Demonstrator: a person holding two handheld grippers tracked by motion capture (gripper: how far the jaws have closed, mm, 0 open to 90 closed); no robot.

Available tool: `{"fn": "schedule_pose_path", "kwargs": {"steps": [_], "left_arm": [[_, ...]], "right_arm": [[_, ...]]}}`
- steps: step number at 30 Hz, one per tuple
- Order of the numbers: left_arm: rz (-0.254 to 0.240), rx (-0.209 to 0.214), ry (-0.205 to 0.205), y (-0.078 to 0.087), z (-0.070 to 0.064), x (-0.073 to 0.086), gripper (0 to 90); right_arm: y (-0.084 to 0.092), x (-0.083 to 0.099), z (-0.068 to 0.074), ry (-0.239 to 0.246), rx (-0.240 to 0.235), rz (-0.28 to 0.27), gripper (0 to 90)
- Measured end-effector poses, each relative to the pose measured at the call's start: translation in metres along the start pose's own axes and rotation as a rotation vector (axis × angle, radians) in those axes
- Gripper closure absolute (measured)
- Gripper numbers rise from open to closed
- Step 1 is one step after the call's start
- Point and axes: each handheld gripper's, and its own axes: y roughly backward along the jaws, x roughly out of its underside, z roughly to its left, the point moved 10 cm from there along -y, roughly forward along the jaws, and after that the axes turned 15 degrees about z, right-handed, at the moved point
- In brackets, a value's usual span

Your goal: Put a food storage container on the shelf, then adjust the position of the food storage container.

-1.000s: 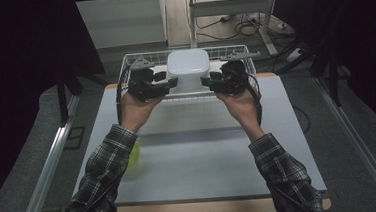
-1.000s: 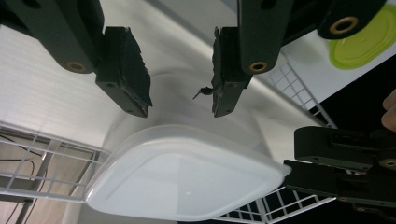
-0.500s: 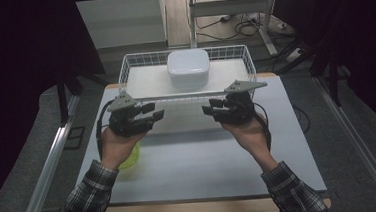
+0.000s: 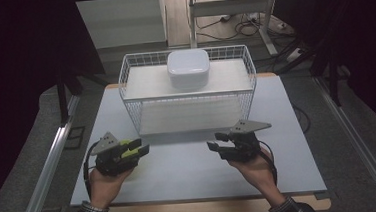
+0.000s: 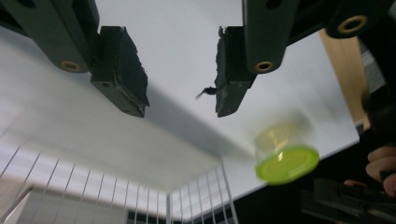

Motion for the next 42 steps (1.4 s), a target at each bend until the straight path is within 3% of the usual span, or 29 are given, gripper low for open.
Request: {"fn": "schedule_pose_path", "kwargs": {"steps": [6, 19, 24, 28, 32, 37, 42], "left_arm": [[0.053, -0.019, -0.027, -0.018, -0.004, 0.026, 55.1], [0.076, -0.010, -0.039, -0.024, -0.007, 0.029, 50.8], [0.073, -0.012, -0.011, -0.023, -0.003, 0.028, 52.4], [0.062, -0.026, 0.027, -0.016, 0.008, 0.027, 60.9], [0.071, -0.101, 0.039, -0.005, 0.028, 0.028, 73.1], [0.072, -0.179, 0.102, 0.015, 0.064, 0.036, 89.3], [0.062, -0.241, 0.174, 0.031, 0.099, 0.047, 89.6]], "right_arm": [[-0.007, 0.028, -0.005, -0.014, 0.020, 0.041, 51.8], [-0.012, 0.038, -0.008, 0.000, 0.044, 0.061, 47.9], [-0.013, 0.039, -0.011, -0.005, 0.049, 0.065, 46.4], [-0.016, 0.042, -0.012, -0.005, 0.048, 0.075, 45.1], [-0.021, 0.045, -0.014, -0.003, 0.053, 0.084, 43.7], [-0.025, 0.049, -0.016, -0.001, 0.053, 0.096, 42.4], [-0.027, 0.050, -0.017, 0.001, 0.052, 0.101, 41.8]]}}
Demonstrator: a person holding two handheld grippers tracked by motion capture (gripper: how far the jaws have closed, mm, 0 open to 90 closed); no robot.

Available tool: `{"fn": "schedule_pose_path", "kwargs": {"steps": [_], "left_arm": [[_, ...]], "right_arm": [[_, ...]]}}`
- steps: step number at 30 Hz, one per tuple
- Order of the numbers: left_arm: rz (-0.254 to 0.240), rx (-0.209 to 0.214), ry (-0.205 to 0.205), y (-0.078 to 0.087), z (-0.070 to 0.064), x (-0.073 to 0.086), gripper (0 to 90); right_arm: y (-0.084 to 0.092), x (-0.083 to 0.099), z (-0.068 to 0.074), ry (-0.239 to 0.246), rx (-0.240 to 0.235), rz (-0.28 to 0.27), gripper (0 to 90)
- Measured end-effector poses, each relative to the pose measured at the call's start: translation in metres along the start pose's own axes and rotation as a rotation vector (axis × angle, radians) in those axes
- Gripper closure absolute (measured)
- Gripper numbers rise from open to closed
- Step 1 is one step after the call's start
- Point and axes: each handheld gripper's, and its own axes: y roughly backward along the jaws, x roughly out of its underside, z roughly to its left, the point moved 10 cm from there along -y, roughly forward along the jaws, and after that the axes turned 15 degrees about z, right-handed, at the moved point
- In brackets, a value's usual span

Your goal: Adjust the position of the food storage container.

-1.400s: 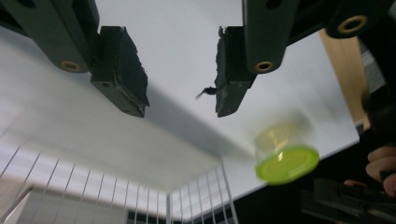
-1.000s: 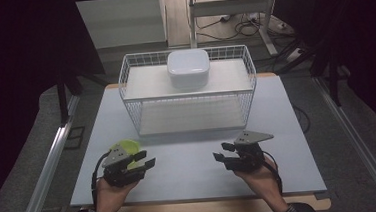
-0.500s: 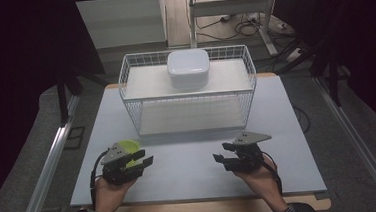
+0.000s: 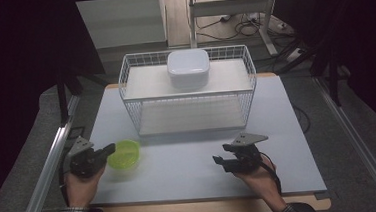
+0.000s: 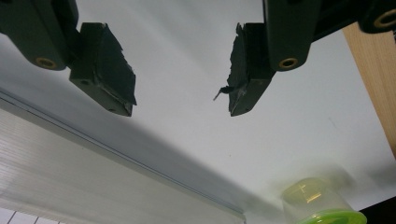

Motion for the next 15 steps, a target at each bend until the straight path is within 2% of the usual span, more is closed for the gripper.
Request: {"fn": "schedule_pose_path", "kwargs": {"steps": [3, 7, 11, 15], "left_arm": [[0.006, -0.029, 0.040, -0.001, 0.019, 0.005, 89.6], [0.036, -0.050, 0.083, -0.010, 0.034, 0.014, 89.5], [0.085, -0.066, 0.096, -0.019, 0.041, 0.023, 89.5], [0.108, -0.068, 0.090, -0.022, 0.039, 0.028, 89.5]], "right_arm": [[-0.001, 0.001, -0.001, -0.003, 0.001, 0.003, 41.6], [-0.002, 0.001, -0.001, -0.003, 0.002, 0.006, 41.1], [-0.002, 0.002, -0.002, -0.002, 0.003, 0.007, 40.8], [-0.001, 0.002, -0.002, -0.003, 0.003, 0.007, 40.7]]}}
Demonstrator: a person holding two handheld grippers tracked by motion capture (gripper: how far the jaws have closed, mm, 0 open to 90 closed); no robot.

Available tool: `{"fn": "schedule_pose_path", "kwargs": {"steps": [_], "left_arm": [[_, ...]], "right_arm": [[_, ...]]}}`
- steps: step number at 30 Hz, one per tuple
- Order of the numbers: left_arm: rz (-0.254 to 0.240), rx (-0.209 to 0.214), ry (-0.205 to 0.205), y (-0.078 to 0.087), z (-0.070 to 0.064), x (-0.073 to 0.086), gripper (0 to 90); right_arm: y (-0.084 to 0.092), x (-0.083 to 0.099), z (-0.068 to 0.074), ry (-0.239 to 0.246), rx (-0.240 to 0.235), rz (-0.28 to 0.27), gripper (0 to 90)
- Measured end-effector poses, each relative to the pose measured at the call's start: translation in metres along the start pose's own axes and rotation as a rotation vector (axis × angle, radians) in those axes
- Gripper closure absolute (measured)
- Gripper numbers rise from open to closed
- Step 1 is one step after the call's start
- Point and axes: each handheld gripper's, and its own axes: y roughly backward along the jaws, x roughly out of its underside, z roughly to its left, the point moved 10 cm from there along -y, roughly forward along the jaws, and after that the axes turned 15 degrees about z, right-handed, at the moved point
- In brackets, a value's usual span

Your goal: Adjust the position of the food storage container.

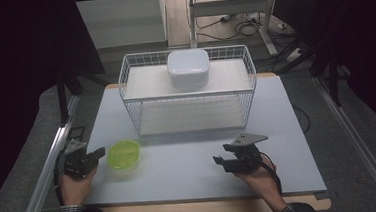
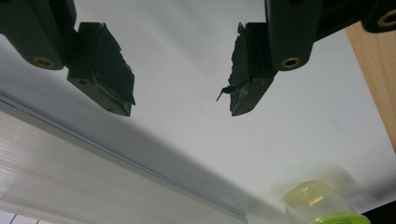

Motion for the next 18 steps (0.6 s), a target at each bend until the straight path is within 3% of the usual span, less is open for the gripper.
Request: {"fn": "schedule_pose_path", "kwargs": {"steps": [13, 18], "left_arm": [[0.056, 0.005, -0.006, -0.008, -0.008, 0.008, 89.5], [0.083, 0.020, -0.030, -0.014, -0.017, 0.009, 89.4]], "right_arm": [[-0.001, 0.001, 0.000, 0.003, -0.001, 0.005, 40.5], [-0.001, 0.001, 0.000, 0.005, -0.002, 0.008, 40.5]]}}
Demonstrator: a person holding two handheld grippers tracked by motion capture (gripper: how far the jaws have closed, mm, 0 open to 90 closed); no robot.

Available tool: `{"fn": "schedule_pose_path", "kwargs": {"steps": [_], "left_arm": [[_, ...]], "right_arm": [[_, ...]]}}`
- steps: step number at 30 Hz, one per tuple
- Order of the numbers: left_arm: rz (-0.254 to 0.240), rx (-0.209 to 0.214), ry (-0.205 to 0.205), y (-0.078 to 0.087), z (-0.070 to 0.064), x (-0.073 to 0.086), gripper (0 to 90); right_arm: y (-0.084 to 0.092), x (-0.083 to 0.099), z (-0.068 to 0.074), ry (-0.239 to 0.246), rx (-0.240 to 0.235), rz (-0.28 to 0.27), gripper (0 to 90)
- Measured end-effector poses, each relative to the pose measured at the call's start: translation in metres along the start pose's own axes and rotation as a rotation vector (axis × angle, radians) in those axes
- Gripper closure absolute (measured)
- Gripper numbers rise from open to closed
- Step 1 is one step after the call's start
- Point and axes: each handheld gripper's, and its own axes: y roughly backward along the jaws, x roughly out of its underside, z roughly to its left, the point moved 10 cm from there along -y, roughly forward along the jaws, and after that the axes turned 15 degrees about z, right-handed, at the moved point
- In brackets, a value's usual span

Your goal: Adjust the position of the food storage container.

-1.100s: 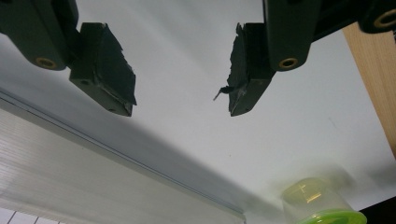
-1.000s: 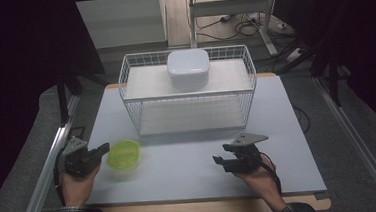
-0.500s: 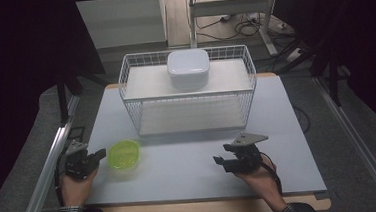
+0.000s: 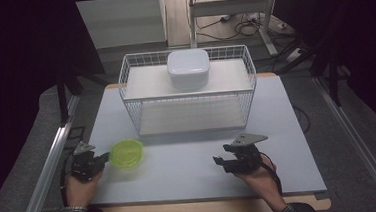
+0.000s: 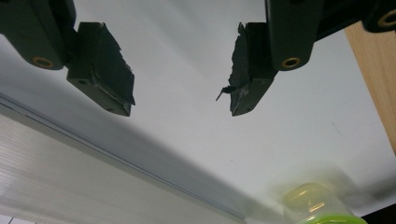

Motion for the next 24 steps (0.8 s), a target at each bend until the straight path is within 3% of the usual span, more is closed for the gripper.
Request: {"fn": "schedule_pose_path", "kwargs": {"steps": [5, 9, 17, 24], "left_arm": [[0.020, 0.010, -0.009, -0.005, -0.005, 0.001, 89.4], [0.028, 0.031, 0.012, -0.007, -0.003, 0.003, 89.4], [0.055, 0.115, 0.020, -0.014, -0.007, 0.007, 89.4], [0.070, 0.154, 0.000, -0.020, -0.017, 0.005, 89.4]], "right_arm": [[0.000, 0.000, 0.000, 0.003, 0.001, 0.002, 40.5], [0.000, 0.000, 0.000, 0.001, 0.001, 0.000, 40.5], [0.000, 0.000, 0.000, 0.004, 0.002, 0.002, 40.5], [-0.001, 0.001, 0.000, -0.001, 0.001, 0.007, 40.5]]}}
